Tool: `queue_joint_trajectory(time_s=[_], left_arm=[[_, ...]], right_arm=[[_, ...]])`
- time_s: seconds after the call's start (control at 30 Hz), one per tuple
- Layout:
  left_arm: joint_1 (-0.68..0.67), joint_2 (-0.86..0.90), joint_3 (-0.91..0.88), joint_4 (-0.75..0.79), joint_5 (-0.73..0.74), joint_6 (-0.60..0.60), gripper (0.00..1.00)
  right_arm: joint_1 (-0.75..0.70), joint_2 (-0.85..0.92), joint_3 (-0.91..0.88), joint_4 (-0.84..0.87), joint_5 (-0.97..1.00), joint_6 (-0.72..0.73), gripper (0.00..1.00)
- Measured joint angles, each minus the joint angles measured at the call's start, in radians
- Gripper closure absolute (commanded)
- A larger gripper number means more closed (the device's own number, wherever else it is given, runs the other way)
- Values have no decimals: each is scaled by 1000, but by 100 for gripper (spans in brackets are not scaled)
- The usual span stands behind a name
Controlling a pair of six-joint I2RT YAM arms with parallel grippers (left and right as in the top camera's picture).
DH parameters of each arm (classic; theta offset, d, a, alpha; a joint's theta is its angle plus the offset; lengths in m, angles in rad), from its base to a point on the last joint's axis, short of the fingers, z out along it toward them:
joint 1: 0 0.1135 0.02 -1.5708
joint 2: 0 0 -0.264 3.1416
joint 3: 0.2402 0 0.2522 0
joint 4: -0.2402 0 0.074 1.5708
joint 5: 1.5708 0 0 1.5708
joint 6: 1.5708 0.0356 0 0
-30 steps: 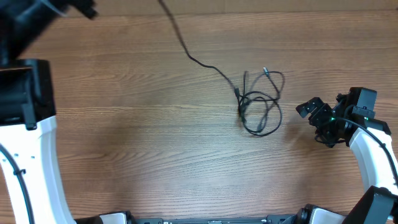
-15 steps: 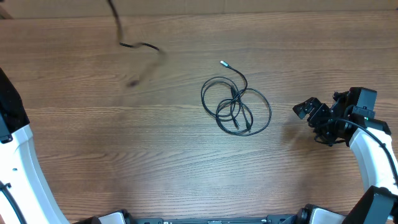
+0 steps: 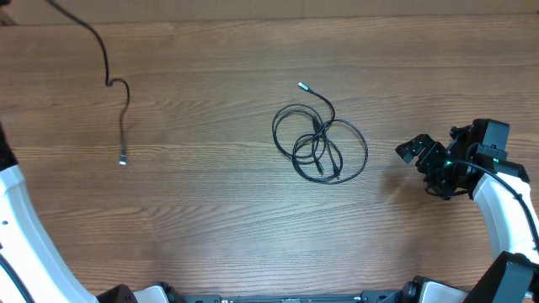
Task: Untangle cables
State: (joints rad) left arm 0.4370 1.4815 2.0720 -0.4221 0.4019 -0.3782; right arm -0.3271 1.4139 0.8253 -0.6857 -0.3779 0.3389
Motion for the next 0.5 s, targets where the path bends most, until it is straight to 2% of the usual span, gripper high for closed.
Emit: queue_joint_trajectory(time_s=[0.23,0.5], left_arm=[[154,36,0,-246,-139,158,96],[192,110,0,-455,-574,245,96]], right_arm=[[0,0,0,-8,-1,0,0],[0,0,0,-9,-1,0,0]])
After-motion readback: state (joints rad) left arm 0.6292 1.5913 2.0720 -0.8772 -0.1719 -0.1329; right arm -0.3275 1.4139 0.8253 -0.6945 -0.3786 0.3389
